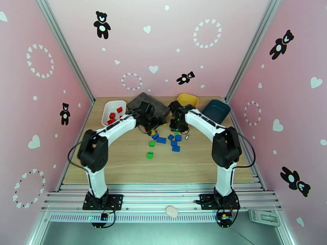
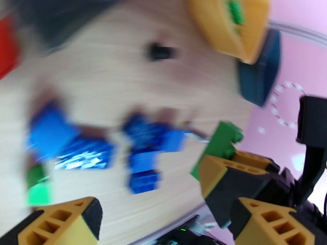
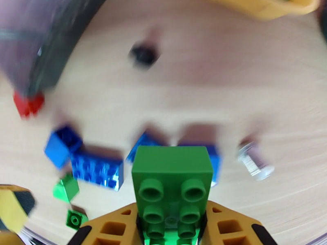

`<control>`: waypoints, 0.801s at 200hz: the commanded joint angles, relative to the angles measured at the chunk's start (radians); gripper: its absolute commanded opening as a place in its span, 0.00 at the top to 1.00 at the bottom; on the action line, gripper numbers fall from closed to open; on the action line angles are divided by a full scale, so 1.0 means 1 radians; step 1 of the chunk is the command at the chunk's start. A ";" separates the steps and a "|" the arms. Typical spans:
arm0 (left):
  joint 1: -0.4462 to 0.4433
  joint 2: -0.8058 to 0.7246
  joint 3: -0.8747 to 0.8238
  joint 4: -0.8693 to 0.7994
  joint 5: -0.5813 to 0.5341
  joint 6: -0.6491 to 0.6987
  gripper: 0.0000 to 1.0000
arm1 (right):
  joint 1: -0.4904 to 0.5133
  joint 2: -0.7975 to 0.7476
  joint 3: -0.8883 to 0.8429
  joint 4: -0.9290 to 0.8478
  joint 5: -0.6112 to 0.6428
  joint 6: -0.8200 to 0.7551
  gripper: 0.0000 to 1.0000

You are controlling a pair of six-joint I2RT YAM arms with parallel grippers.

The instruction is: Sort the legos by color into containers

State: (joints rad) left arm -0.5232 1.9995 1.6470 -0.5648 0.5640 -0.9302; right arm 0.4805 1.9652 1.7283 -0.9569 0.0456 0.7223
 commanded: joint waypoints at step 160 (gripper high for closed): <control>0.046 0.255 0.557 -0.266 -0.006 0.091 0.12 | -0.246 0.373 0.584 0.015 -0.119 0.065 0.49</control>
State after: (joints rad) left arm -0.4831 2.3692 2.2627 -0.7330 0.6315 -0.9264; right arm 0.2306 2.3375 2.2711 -0.9222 -0.0463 0.7963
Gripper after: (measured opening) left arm 0.886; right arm 0.508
